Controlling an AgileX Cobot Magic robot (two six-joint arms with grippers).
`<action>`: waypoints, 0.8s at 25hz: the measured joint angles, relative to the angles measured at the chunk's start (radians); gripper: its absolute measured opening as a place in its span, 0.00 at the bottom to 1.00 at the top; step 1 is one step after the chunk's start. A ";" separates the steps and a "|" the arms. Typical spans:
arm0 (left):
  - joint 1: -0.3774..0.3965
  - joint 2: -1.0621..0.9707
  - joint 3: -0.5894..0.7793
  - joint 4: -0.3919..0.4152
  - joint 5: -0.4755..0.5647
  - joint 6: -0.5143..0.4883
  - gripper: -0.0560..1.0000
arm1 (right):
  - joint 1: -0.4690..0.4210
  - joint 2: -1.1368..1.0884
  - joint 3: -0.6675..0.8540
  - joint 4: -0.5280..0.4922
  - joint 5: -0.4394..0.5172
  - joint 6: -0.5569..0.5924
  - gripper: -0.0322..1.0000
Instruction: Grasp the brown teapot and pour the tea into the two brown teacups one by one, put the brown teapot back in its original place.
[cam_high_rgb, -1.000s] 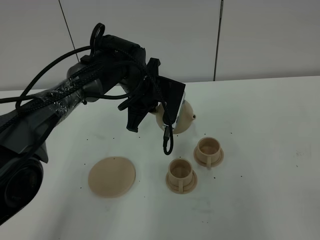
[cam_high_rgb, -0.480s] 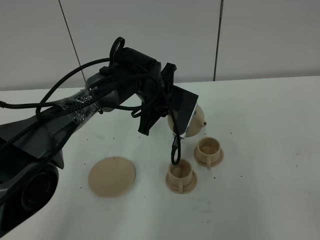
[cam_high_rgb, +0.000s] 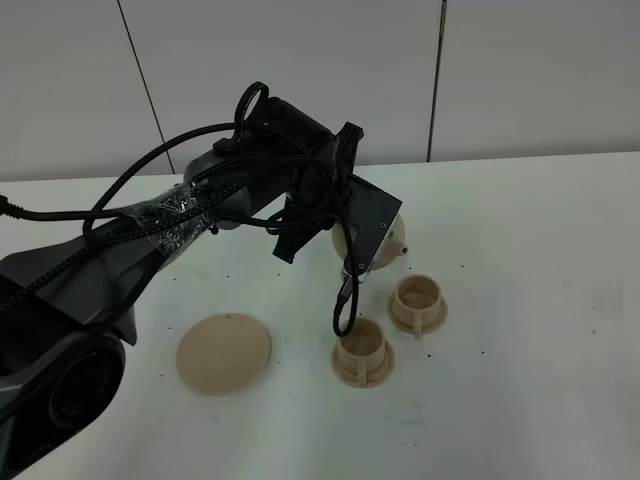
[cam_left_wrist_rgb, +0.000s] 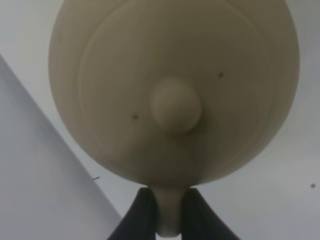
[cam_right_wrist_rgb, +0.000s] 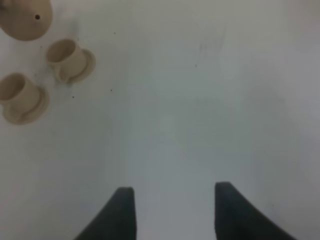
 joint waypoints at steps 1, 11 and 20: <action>-0.004 0.000 0.000 0.010 -0.005 0.006 0.22 | 0.000 0.000 0.000 0.000 0.000 0.000 0.38; -0.037 0.000 0.000 0.038 -0.038 0.069 0.22 | 0.000 0.000 0.000 0.000 0.000 0.000 0.38; -0.047 0.000 0.000 0.113 -0.062 0.072 0.22 | 0.000 0.000 0.000 0.000 0.000 0.001 0.38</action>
